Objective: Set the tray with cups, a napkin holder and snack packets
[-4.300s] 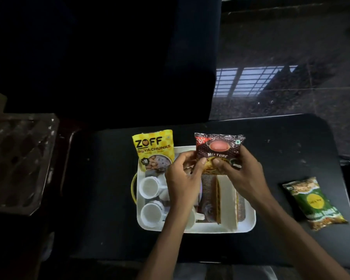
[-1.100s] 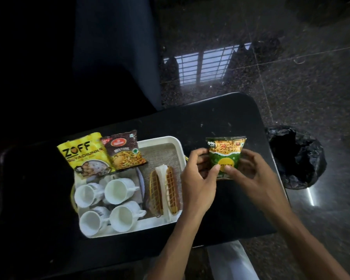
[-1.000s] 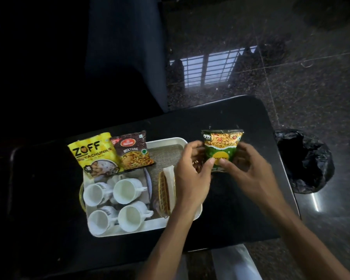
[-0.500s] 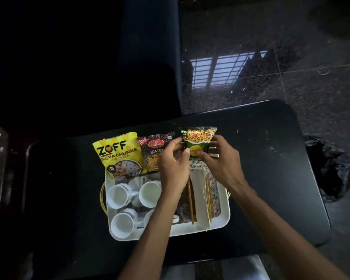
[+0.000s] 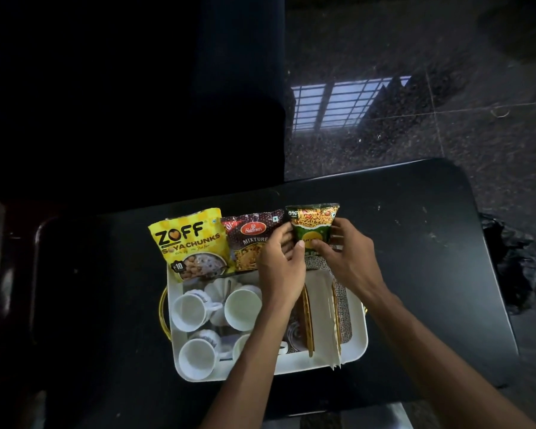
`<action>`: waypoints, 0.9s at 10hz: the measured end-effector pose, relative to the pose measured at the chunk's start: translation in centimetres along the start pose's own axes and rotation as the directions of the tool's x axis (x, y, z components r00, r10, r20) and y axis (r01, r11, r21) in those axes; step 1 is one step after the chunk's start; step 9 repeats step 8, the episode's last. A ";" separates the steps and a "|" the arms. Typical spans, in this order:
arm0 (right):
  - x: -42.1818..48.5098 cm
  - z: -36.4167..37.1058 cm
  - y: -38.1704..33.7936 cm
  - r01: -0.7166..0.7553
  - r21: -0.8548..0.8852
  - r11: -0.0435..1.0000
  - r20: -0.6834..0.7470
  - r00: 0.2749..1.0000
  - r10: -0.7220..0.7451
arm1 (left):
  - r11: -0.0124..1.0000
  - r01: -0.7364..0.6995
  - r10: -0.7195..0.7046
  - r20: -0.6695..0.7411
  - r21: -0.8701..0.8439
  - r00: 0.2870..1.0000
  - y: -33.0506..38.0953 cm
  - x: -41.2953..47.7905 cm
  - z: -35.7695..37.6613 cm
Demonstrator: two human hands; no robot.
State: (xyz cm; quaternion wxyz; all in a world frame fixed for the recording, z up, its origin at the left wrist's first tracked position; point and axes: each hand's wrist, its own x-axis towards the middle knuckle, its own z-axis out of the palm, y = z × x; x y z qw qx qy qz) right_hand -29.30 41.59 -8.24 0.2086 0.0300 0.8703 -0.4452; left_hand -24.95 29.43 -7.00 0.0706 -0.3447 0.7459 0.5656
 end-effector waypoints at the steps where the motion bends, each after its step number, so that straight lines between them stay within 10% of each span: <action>1: 0.0 0.0 0.0 0.000 -0.016 1.000 -0.007 1.000 0.000 | 1.000 0.004 -0.004 0.002 0.011 1.000 0.1 0.0 -0.1; 5: -1.0 -0.9 0.5 0.008 -0.081 0.997 -0.055 0.998 -0.012 | 0.999 -0.041 0.040 0.025 0.027 0.999 -0.4 -2.0 -0.8; 9: -4.3 -0.8 -2.3 0.183 -0.387 0.904 -0.209 0.937 -0.279 | 0.710 -0.478 0.572 -0.027 0.518 0.820 -0.4 -4.4 -3.8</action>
